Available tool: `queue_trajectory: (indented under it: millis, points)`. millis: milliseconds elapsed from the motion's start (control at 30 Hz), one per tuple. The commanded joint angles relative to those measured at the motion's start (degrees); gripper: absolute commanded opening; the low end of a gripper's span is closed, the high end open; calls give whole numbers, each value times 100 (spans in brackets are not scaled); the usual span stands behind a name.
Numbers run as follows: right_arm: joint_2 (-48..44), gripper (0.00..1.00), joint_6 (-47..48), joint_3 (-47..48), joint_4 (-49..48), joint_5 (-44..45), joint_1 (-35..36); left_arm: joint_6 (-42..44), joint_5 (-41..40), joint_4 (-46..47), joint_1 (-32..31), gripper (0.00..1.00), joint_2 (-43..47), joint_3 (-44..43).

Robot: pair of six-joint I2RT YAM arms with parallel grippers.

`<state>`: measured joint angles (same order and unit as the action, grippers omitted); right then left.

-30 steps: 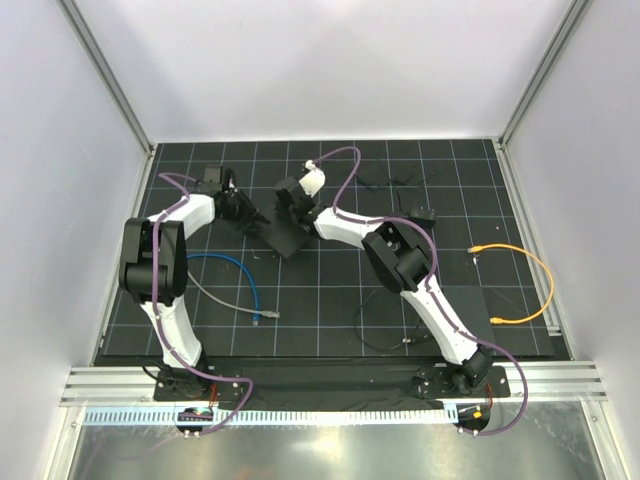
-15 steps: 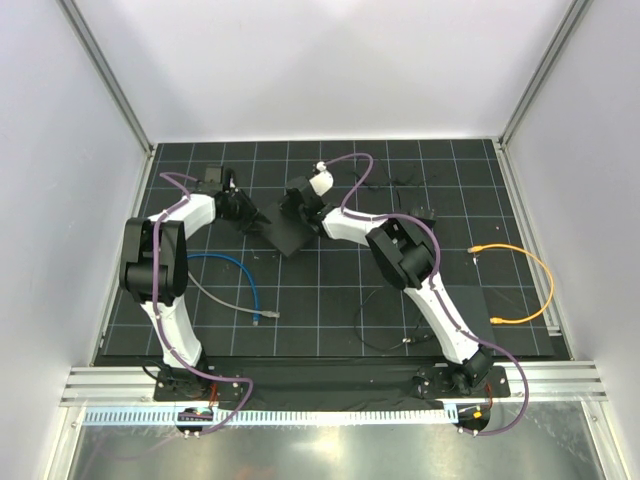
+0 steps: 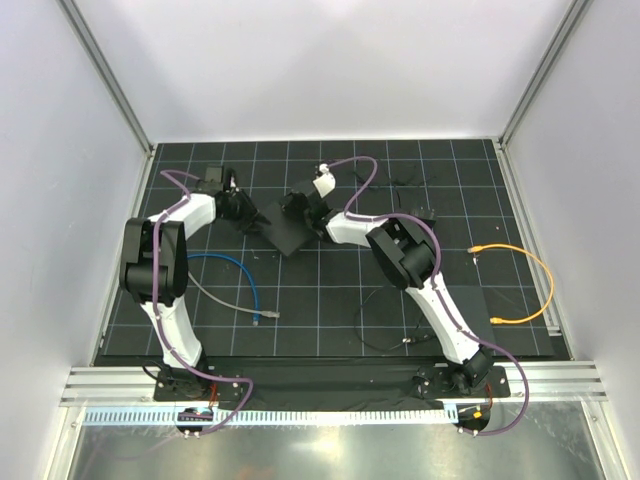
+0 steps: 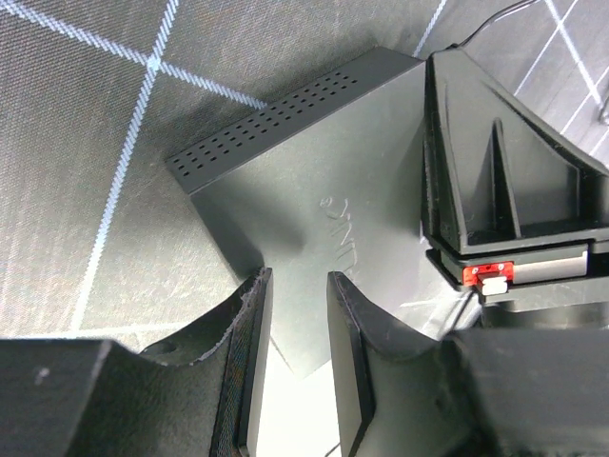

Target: Pull the plug from the switch port

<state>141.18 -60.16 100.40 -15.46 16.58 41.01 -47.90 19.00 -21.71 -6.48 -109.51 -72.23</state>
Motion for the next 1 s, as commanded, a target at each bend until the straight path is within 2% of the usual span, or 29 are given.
queue_trajectory:
  millis: [0,100,300,467,533,700,800,967]
  points:
    - [-328,1,180,-284,-246,83,11,544,-644,-677,-20,35,61,165]
    - [-398,1,172,-424,-334,-119,91,624,-687,-457,-37,36,325,279]
    - [-522,1,-75,-961,-765,-541,91,659,-486,-465,-46,35,203,183]
    - [-302,1,-356,-961,-1256,-1340,82,694,-380,-421,-73,34,228,174]
    - [-197,1,-505,-996,-1607,-1586,82,729,-476,-307,-73,34,456,279]
    - [-100,2,-532,-917,-1662,-1921,65,870,-924,-88,-108,33,1098,525]
    - [-82,7,-523,-891,-1618,-2018,56,940,-969,79,-169,33,1345,613]
    - [-117,23,-549,-1004,-1661,-2114,21,1020,-733,159,-283,35,1162,526]
